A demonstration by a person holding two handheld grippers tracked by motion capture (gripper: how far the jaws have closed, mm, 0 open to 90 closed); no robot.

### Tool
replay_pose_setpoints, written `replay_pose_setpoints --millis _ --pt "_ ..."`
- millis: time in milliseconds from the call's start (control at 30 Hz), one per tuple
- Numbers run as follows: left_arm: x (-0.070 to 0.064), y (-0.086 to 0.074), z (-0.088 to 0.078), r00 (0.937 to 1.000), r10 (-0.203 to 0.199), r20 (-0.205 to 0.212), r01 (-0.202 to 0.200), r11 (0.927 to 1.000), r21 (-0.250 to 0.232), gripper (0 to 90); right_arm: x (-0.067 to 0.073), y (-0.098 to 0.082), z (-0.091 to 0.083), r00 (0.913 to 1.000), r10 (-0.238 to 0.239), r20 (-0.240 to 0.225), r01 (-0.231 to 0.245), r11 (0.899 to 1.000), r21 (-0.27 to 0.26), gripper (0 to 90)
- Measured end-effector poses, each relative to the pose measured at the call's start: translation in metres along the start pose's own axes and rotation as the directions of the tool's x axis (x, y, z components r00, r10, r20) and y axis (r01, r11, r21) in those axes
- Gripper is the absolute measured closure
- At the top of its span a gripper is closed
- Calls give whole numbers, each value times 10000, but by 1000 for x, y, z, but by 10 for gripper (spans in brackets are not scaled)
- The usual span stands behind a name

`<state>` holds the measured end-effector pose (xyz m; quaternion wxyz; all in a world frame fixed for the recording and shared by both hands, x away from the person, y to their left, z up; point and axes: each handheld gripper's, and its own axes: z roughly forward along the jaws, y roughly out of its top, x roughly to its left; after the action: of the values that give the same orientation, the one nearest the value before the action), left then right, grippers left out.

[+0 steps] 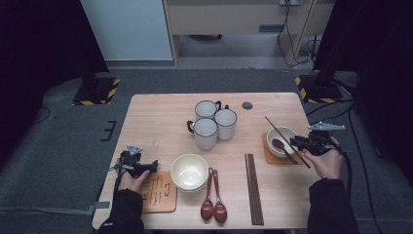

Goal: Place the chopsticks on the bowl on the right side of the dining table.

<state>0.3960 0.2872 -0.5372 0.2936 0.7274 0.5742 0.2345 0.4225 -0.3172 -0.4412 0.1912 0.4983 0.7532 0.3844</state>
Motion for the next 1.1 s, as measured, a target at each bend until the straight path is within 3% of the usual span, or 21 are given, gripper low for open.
replay_pose_setpoints --millis 300,733,1100 --pt "0 0 0 10000 5 1 -5 10000 3 0 6 1 -21 10000 21 53 -19 9990 -452 642" --pt "0 0 0 10000 4 0 -4 10000 3 0 24 2 -53 10000 12 99 -3 9958 -912 625" --pt "0 0 0 10000 2 1 -2 10000 1 0 46 3 -55 9995 -302 -78 296 9970 -716 622"
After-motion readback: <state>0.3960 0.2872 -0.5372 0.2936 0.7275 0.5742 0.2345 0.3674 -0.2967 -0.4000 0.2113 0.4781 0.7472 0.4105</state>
